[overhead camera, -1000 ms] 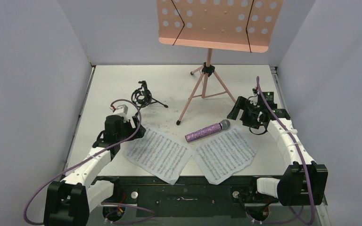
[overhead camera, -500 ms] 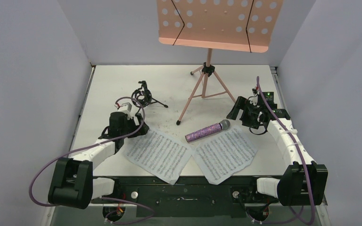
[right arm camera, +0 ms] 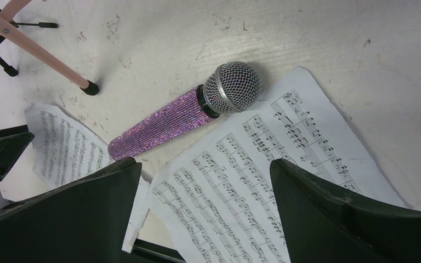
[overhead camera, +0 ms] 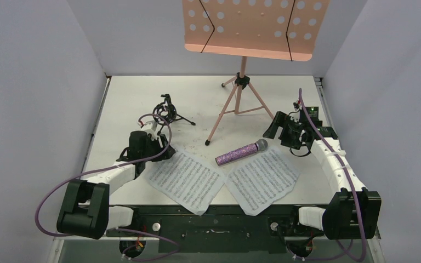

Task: Set up the instrument practice props

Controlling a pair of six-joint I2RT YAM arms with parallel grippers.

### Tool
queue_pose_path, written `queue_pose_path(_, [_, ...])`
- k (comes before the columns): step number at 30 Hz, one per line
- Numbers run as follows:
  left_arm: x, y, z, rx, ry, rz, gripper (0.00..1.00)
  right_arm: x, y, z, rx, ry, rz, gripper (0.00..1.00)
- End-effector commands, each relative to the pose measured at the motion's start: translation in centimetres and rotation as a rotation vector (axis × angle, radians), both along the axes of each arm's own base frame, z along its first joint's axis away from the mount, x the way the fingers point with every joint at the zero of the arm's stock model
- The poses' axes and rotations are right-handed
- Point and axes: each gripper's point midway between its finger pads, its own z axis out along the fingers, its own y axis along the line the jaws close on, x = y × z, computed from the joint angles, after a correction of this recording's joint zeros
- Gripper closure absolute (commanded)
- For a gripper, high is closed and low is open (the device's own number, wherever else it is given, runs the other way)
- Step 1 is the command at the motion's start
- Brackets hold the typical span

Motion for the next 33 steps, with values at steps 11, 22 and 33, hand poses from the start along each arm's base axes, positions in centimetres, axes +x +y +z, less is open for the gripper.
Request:
queue_pose_path(11, [-1.4,-4.4,1.9,-0.024,-0.13,-0.188,0.53,1.2,0.8,1.9,0.058,-0.1,0.02,0.09])
queue_pose_path(22, [0.7,-5.8,1.6,0.171,-0.171,-0.189,0.57,1.3,1.0,2.5,0.068,-0.117,0.03,0.09])
queue_pose_path(33, [3.5,-7.5,1.1,0.261,-0.183,-0.232,0.62,1.4,0.9,3.7,0.056,-0.152,0.035,0.09])
